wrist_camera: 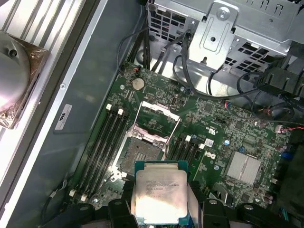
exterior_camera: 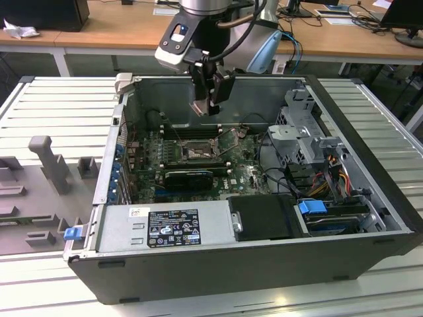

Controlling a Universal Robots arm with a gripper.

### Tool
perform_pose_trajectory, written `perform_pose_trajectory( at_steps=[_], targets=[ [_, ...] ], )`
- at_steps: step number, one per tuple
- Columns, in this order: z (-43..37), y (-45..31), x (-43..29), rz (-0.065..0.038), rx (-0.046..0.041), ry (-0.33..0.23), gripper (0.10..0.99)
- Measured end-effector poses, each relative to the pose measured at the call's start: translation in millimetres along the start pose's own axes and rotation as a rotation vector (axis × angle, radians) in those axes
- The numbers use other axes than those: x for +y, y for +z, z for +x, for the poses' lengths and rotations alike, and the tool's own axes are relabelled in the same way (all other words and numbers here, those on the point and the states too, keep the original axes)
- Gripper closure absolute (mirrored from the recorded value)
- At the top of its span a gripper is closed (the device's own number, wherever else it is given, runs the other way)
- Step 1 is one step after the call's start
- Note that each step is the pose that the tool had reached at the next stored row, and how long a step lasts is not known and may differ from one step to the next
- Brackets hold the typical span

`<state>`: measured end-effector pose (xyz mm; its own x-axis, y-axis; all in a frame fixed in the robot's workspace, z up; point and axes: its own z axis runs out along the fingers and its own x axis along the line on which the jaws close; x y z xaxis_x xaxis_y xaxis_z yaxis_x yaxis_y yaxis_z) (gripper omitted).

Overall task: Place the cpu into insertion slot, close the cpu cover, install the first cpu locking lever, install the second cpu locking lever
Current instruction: 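Place the cpu into insertion slot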

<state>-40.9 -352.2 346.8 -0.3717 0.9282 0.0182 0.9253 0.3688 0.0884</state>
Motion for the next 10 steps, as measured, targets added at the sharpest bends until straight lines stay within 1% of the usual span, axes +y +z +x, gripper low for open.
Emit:
perform_pose_trajectory(
  at_steps=[10],
  targets=[
    [-0.1,5.3,-0.5,0.0,-0.0032,0.024,0.561]
  ],
)
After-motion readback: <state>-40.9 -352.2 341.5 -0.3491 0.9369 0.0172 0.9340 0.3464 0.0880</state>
